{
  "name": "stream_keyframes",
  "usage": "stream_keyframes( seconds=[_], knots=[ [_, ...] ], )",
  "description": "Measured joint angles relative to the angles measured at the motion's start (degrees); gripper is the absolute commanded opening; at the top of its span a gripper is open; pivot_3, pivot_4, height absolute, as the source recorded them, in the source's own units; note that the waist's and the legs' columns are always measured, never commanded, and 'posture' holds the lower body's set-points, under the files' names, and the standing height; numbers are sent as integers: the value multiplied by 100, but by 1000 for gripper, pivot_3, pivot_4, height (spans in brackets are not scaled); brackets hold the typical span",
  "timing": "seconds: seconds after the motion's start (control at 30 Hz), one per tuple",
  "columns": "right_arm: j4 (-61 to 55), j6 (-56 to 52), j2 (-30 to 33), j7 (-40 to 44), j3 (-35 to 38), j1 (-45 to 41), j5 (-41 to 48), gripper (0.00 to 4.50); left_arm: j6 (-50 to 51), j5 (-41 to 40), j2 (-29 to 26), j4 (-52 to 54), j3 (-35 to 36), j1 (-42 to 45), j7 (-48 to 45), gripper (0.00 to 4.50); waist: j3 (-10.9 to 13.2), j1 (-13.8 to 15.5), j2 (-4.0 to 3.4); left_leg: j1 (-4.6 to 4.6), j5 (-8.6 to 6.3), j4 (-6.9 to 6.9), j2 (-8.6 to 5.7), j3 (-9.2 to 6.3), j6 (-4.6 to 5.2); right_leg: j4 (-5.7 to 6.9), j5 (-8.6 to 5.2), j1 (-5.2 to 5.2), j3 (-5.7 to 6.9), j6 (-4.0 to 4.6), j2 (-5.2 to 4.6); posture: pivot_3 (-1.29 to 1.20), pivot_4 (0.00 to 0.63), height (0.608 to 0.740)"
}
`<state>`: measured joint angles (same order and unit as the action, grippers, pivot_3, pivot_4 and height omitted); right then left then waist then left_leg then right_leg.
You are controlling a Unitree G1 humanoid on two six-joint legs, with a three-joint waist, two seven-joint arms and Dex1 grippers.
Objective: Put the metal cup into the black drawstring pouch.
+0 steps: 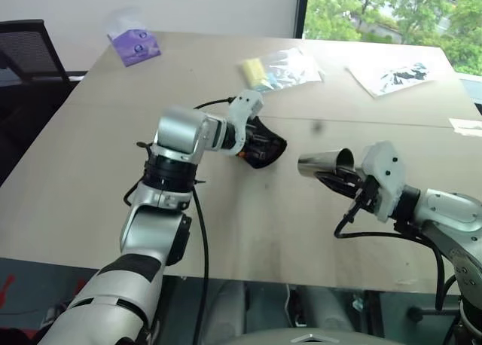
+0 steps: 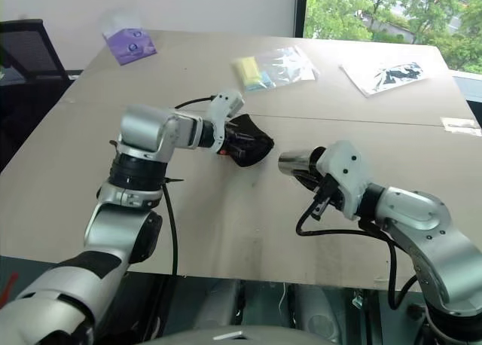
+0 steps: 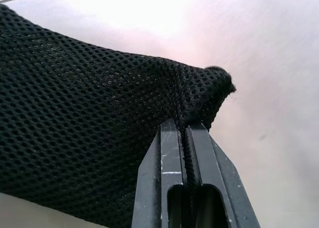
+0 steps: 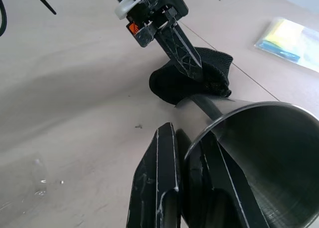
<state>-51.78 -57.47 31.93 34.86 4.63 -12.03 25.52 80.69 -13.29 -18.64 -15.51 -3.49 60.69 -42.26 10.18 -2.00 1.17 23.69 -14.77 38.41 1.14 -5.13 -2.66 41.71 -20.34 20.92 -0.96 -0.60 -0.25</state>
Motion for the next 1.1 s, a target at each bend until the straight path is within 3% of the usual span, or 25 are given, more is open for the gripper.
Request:
stream_keyframes(
  seconds=[0.17,0.4,0.8,1.1],
  knots=[
    [508,490,-899,-272,-180,2,245,51,2,-262,183,-781,335,-2,146,0,0,-36,-1,0,1,-1,4,2,-1,7,0,8,-3,0,2,0,150,740],
    [1195,1211,-1405,-278,-457,306,405,51,116,-669,260,-1597,981,184,241,0,0,-32,0,6,1,0,3,4,-2,6,0,14,-3,0,0,0,150,740],
    [3162,2737,-2752,-309,-650,257,428,51,327,-939,239,-1793,960,250,297,0,-1,-47,-1,3,3,-2,10,17,-5,15,0,27,-17,0,2,0,150,740],
    [4402,3721,-2604,-234,-1217,101,-411,51,510,-1058,86,-1460,936,306,411,0,-2,-48,-2,3,3,-4,11,20,-6,15,0,31,-27,0,2,0,150,740]
  ],
)
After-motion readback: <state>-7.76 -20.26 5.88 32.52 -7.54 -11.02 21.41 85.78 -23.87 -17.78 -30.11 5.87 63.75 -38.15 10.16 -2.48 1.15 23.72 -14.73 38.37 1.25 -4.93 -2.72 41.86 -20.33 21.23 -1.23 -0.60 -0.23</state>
